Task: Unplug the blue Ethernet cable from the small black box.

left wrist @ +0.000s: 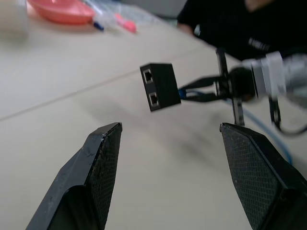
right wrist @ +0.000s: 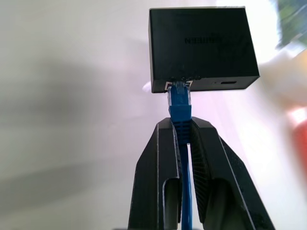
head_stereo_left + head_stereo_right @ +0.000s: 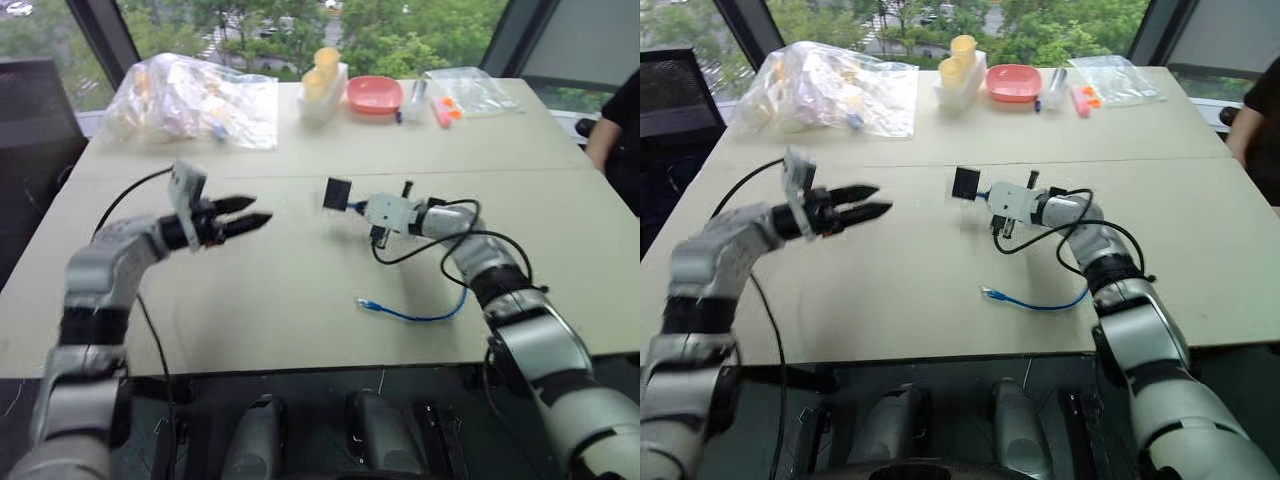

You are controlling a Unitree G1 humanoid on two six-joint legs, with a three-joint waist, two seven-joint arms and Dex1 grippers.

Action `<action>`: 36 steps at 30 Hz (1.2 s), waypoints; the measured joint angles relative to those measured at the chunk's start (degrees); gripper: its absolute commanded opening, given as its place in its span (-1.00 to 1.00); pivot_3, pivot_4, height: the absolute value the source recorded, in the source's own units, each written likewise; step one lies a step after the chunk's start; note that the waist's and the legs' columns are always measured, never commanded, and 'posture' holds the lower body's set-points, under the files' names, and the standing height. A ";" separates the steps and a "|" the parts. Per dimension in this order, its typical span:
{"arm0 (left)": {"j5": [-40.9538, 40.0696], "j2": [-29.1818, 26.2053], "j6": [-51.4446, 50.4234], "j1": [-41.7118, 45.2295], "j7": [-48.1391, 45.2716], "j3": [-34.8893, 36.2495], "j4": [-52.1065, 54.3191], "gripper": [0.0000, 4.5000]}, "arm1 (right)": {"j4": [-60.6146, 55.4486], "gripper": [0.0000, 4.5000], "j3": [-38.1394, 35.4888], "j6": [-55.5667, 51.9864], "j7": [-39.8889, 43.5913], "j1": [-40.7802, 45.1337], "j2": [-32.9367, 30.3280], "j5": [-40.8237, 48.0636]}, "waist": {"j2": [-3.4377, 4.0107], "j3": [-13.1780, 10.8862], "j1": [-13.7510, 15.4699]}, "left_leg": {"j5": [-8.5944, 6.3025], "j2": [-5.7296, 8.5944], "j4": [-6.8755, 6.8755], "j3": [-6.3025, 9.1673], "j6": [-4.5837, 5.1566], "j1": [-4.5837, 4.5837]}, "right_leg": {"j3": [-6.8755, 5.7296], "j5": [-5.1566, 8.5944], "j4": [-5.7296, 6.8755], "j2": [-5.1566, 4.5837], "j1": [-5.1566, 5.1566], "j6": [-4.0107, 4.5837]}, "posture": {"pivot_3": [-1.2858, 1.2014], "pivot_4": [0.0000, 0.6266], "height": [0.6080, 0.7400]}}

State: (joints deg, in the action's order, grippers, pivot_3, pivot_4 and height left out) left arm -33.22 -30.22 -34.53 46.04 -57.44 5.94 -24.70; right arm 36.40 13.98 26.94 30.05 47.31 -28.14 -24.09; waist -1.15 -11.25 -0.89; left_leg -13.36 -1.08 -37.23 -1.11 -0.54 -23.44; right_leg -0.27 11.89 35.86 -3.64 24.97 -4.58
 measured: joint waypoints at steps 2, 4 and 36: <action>0.05 2.54 0.65 6.12 -2.02 0.09 -7.85 0.50 | -7.19 -0.99 -0.06 -0.27 -3.62 -1.89 -1.53 -2.53 | -0.02 0.01 -0.05 | 0.00 0.03 0.03 -0.04 0.01 0.01 | 0.04 0.04 -0.01 -0.02 0.00 -0.11 | 0.03 -0.52 1.00; 0.55 4.74 2.50 10.29 -4.25 0.07 -15.20 0.50 | -11.81 -0.99 -0.62 -1.70 -5.43 -3.79 -1.81 -2.96 | -0.02 0.01 -0.19 | -0.01 0.03 0.09 -0.06 0.02 0.02 | 0.05 0.04 -0.07 -0.02 0.00 -0.13 | 0.03 -0.52 1.00; 14.82 16.27 20.37 26.03 -13.89 2.20 -45.44 -0.78 | -25.05 -0.50 -0.81 -10.89 -5.24 -10.86 -3.38 -4.43 | -0.08 -0.02 -0.03 | -0.06 0.03 0.12 -0.06 0.11 -0.06 | 0.05 0.05 -0.29 0.01 -0.01 -0.11 | 0.03 -0.52 1.00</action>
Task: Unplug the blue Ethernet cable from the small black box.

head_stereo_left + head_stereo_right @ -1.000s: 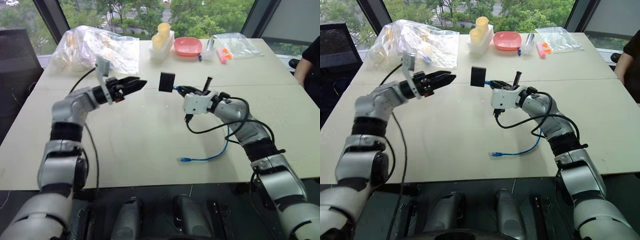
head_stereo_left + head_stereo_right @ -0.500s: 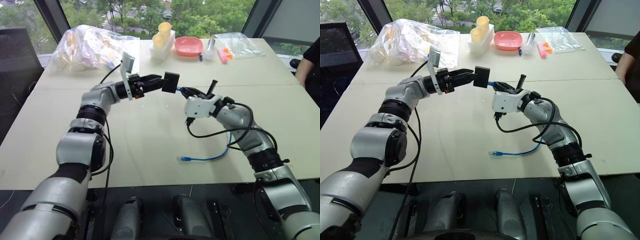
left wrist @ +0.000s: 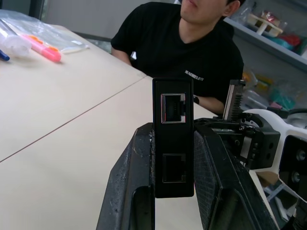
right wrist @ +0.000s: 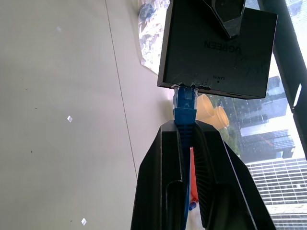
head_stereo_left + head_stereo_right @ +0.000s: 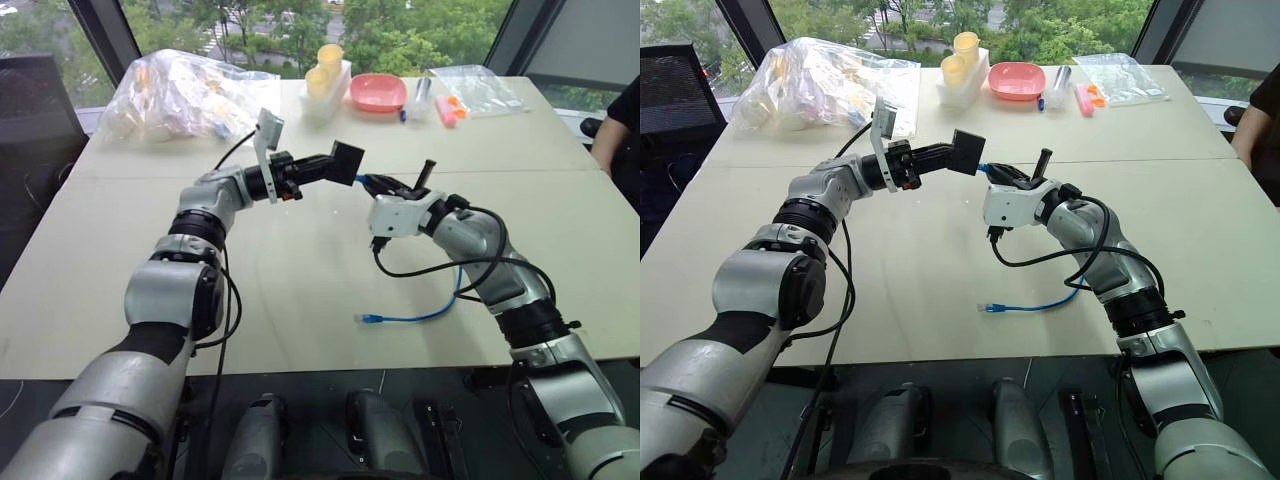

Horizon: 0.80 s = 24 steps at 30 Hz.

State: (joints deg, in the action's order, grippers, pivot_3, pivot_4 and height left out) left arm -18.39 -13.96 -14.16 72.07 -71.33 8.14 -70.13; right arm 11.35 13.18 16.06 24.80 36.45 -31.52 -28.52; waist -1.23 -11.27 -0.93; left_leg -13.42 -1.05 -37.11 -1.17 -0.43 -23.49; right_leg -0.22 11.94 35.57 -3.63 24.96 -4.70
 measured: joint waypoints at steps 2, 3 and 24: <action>0.35 0.02 -0.06 -0.02 1.09 0.42 -0.11 -0.78 | -1.69 -0.12 0.02 -0.32 0.92 -1.29 0.22 1.16 | 0.00 0.00 -0.06 | 0.00 0.00 0.01 0.00 0.00 0.00 | 0.00 0.00 0.00 0.00 0.00 -0.01 | 0.03 -0.52 1.00; 0.26 0.00 -0.28 -0.04 1.40 1.11 -0.14 -0.78 | -2.96 0.13 -0.37 -1.56 1.37 -2.40 0.32 2.41 | 0.00 0.00 -0.03 | 0.00 0.00 0.01 0.01 0.00 0.00 | 0.00 0.00 0.00 0.00 0.00 -0.01 | 0.03 -0.52 1.00; -18.97 2.22 -32.24 -15.96 3.00 14.19 24.24 -0.78 | -26.86 0.59 -23.84 -51.67 -8.92 -14.63 37.91 77.33 | 0.02 0.01 -0.06 | -0.02 -0.33 -0.10 0.03 0.03 0.11 | -0.04 -0.17 0.23 0.09 -0.04 -0.01 | 0.03 -0.52 1.00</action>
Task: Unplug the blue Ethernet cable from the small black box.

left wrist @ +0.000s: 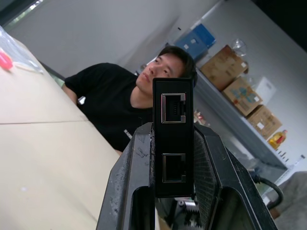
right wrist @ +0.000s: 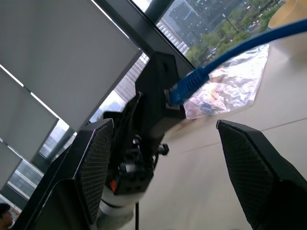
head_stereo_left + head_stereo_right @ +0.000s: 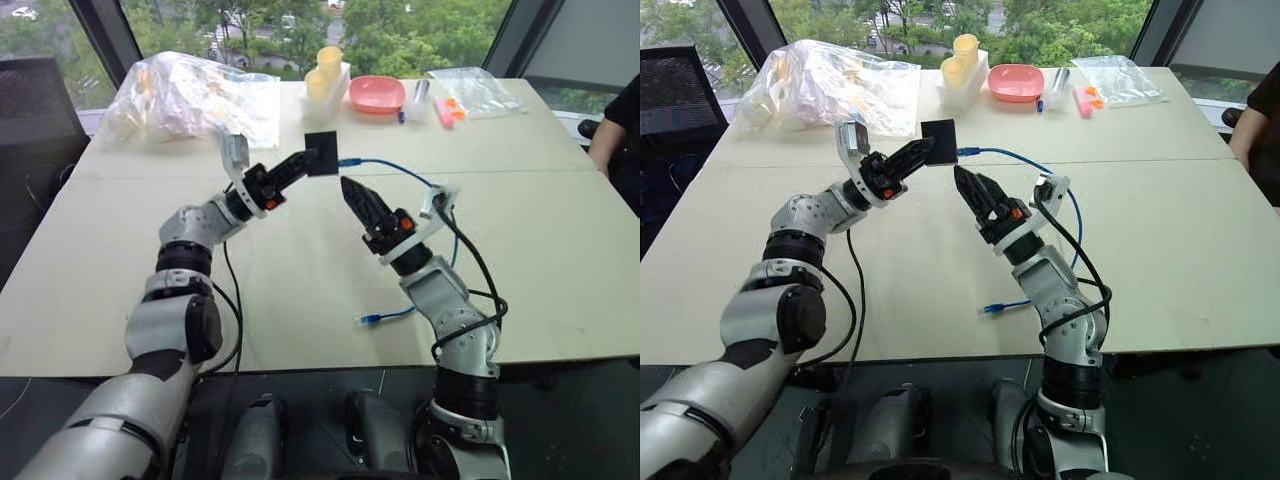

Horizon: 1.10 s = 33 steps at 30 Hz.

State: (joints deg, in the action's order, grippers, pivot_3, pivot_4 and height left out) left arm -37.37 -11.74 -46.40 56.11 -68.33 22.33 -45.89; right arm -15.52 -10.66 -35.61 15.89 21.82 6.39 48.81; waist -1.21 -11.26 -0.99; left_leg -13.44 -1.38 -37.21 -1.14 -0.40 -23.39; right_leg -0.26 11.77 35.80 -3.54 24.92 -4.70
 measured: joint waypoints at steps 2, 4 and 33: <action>-1.70 0.82 -2.11 -1.80 1.58 0.02 3.72 -0.78 | 0.86 0.59 0.13 0.84 -0.49 0.72 0.28 0.03 | 0.00 0.00 0.02 | 0.00 0.00 0.01 0.01 0.00 0.00 | 0.00 0.00 0.00 0.01 0.00 0.00 | 0.03 -0.52 1.00; -2.75 1.24 -3.34 -2.70 2.95 -0.01 5.86 -0.78 | 1.48 0.59 0.44 1.22 -0.65 1.09 0.34 0.04 | 0.00 0.00 0.00 | 0.00 0.01 0.00 0.00 0.00 0.00 | 0.00 0.00 0.00 0.02 0.00 0.00 | 0.03 -0.52 1.00; -7.31 1.28 -4.40 -4.89 6.58 -1.38 10.08 -0.78 | 4.53 -0.97 1.92 5.94 0.27 1.84 -0.27 1.02 | 0.00 0.00 -0.01 | 0.00 0.00 0.07 0.00 0.00 -0.03 | 0.00 0.01 -0.17 0.06 0.01 0.03 | 0.03 -0.52 1.00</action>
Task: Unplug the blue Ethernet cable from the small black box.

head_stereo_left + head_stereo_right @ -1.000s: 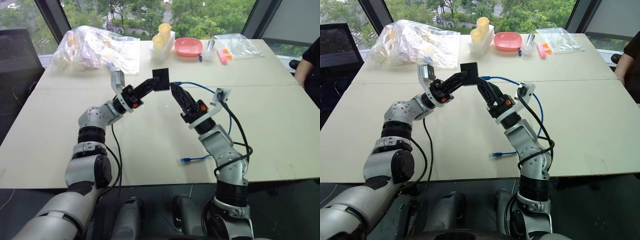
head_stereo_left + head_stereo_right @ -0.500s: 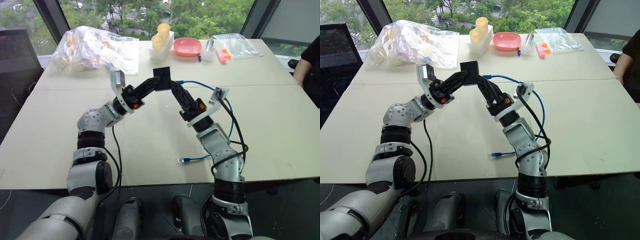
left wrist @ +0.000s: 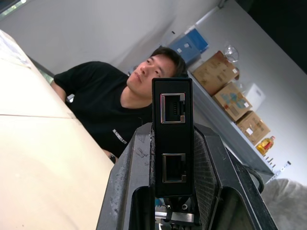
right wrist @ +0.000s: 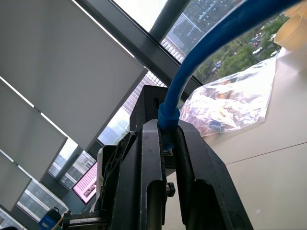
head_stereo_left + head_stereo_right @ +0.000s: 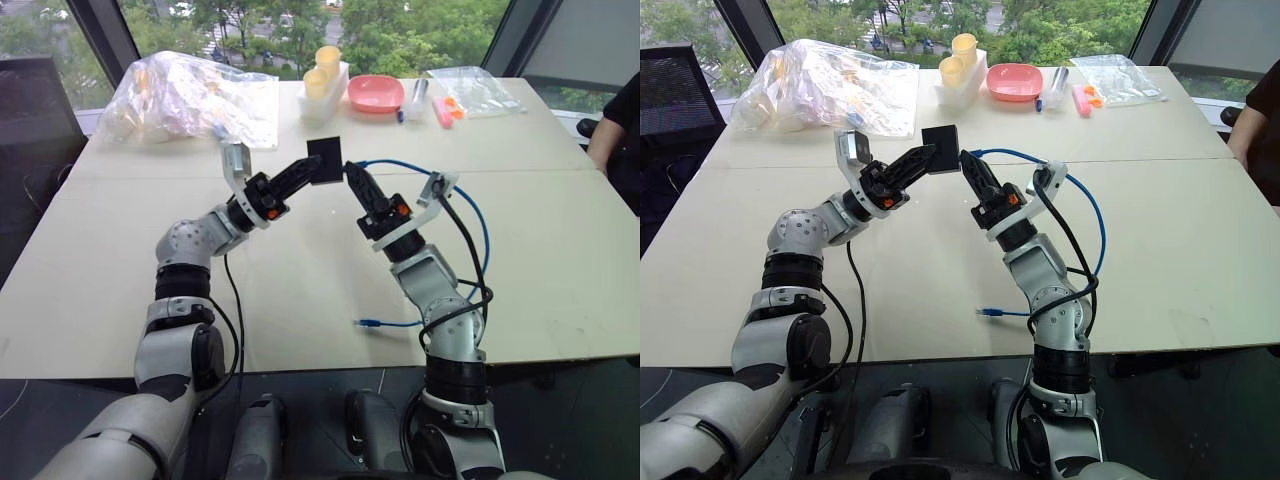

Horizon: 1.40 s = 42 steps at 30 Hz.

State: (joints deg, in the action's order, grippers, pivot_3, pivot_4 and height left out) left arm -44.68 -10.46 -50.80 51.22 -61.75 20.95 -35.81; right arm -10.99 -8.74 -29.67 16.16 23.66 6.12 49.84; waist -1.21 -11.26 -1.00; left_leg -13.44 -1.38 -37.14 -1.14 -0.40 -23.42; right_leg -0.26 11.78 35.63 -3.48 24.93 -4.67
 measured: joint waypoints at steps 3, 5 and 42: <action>0.07 -0.29 0.17 0.01 0.86 -0.01 -0.05 -0.78 | 0.63 -0.97 -0.43 0.21 -1.26 0.36 0.00 0.01 | 0.00 0.00 -0.07 | 0.00 -0.01 0.01 0.00 0.00 0.00 | 0.00 0.00 -0.03 0.00 0.00 0.00 | 0.03 -0.52 1.00; 0.06 -1.62 0.02 0.28 1.71 -0.01 -0.37 -0.78 | 2.59 -0.97 -0.67 0.18 -2.66 1.86 0.08 1.05 | 0.00 0.00 -0.25 | 0.00 -0.04 0.02 -0.01 0.00 0.00 | 0.00 -0.03 -0.05 0.05 0.01 0.05 | 0.03 -0.52 1.00; 38.04 11.92 68.50 3.32 27.77 -19.71 -25.16 -0.78 | 3.63 0.98 6.90 -19.23 -6.22 -0.82 -30.25 -24.76 | 0.03 0.02 0.47 | -0.15 0.07 -0.01 -0.20 0.24 -0.49 | 0.11 -0.16 -0.48 -0.01 0.28 -0.23 | 0.03 -0.52 1.00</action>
State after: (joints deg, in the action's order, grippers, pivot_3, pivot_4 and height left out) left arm -6.64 1.46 17.69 54.54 -33.98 1.24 -60.97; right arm -7.36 -1.83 -48.90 9.94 22.84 -24.13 25.07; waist -1.19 -11.24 -0.53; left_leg -13.59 -1.31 -37.14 -1.34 -0.16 -23.91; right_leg -0.15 11.62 35.15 -3.49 25.21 -4.90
